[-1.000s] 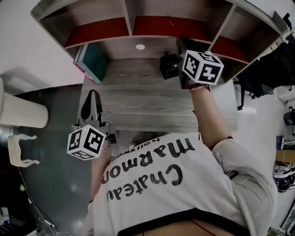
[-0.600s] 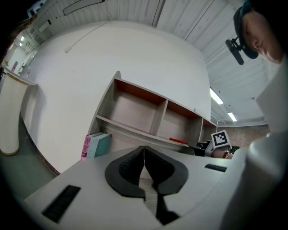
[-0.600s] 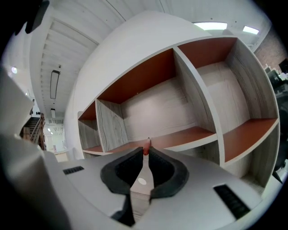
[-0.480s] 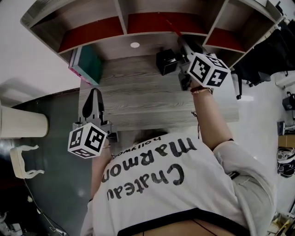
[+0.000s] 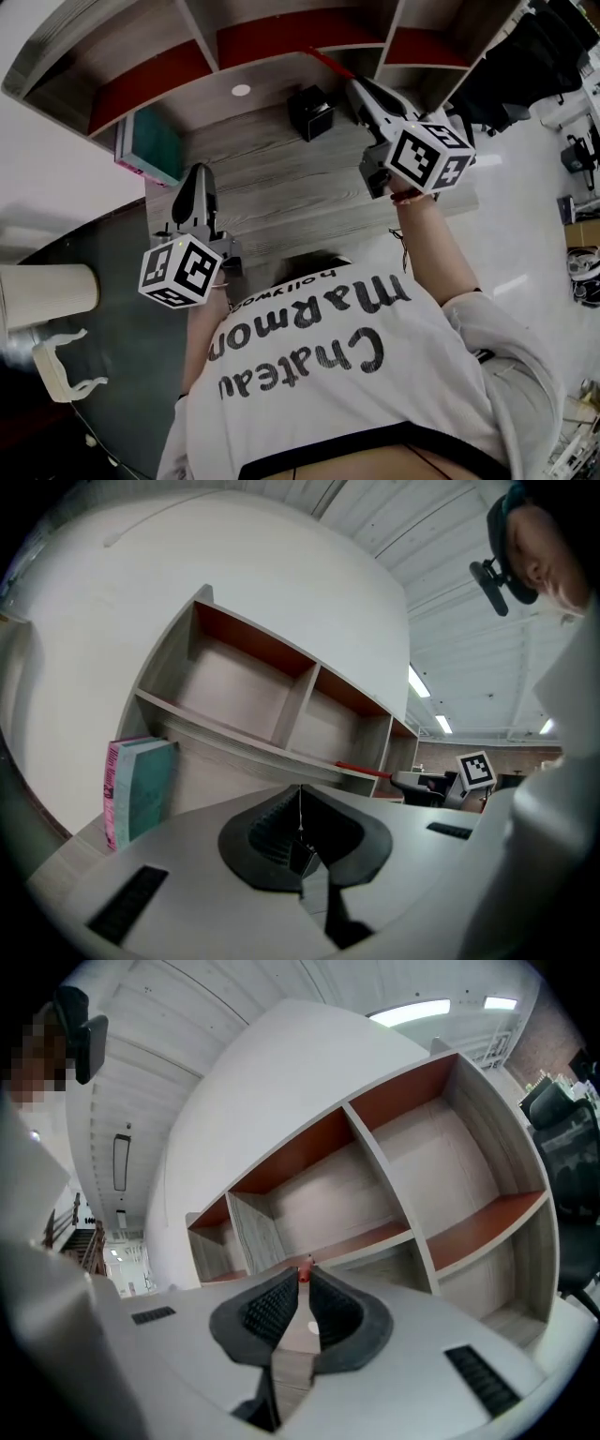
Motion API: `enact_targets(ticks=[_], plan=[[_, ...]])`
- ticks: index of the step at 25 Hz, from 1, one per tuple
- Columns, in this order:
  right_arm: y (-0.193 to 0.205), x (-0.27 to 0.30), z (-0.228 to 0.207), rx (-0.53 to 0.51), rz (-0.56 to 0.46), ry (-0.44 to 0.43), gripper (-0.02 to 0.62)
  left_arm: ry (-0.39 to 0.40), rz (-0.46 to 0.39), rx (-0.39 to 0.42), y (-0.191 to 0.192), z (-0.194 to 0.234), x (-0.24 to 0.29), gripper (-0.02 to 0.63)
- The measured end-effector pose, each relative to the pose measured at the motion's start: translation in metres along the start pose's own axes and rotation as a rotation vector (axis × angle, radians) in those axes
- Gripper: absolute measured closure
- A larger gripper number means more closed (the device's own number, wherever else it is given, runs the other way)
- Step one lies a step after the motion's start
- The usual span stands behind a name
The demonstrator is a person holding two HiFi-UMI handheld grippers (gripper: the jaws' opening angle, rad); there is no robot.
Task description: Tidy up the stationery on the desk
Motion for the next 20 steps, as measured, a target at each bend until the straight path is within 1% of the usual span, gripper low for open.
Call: enact_targets(ticks=[5,10,15,18,20], plan=[[0.008,-0.024,0.003,0.013,-0.007,0.02,0.548,0.091,0.04,0.007,0.008,-0.012,0.022,0.589],[0.019,-0.042,0.001,0.003,0.025,0.072,0.548,0.163,0.089,0.007,0.018,-0.025,0.037,0.589],[0.036,-0.052,-0.005,-0.005,0.082,0.122,0.548,0.197,0.133,-0.004,0.031,-0.033,0.043,0.589],[0.048,-0.05,-0.012,-0.006,0.124,0.14,0.548,0.197,0.154,-0.013,0.039,-0.034,0.047,0.589],[0.056,-0.046,-0.016,-0.029,0.16,0.149,0.548,0.186,0.165,-0.024,0.044,-0.032,0.046,0.589]])
Point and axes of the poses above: the fingertips, and each gripper's own axes: x forward along the fingers, z to its left, y out of its underside, the point moved 7 cm from there along -x, backward along the fingers, and after that the axes turned 5 degrees about x, right-handed, at the moved point
